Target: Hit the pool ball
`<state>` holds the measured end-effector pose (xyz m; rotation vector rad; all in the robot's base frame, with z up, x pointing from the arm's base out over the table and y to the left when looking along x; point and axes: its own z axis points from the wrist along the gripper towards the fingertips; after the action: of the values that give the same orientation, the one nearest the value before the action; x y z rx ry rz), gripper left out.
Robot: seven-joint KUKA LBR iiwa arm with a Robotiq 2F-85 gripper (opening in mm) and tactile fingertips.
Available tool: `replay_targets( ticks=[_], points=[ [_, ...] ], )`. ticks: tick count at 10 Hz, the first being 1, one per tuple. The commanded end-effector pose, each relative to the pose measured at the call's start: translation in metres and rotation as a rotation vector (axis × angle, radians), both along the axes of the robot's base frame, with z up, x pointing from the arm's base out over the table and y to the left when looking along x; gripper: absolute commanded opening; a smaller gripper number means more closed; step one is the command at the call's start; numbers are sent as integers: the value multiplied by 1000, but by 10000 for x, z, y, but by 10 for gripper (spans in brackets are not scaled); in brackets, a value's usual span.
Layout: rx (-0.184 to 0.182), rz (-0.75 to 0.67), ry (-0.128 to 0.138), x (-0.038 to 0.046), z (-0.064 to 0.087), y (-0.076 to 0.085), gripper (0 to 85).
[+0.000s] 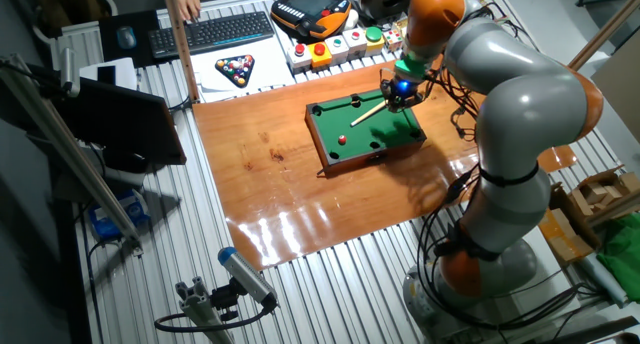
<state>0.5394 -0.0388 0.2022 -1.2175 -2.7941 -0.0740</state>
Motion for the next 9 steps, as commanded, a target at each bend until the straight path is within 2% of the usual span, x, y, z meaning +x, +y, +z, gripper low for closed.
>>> replay_targets(
  ticks=[1, 5, 7, 9],
  points=[
    [-3, -11, 1, 14, -23, -6, 7],
    [-8, -22, -4, 50, -93, -20, 7],
    [-44, -7, -10, 56, -105, -18, 7],
    [-39, -7, -10, 93, -181, -9, 7]
  ],
)
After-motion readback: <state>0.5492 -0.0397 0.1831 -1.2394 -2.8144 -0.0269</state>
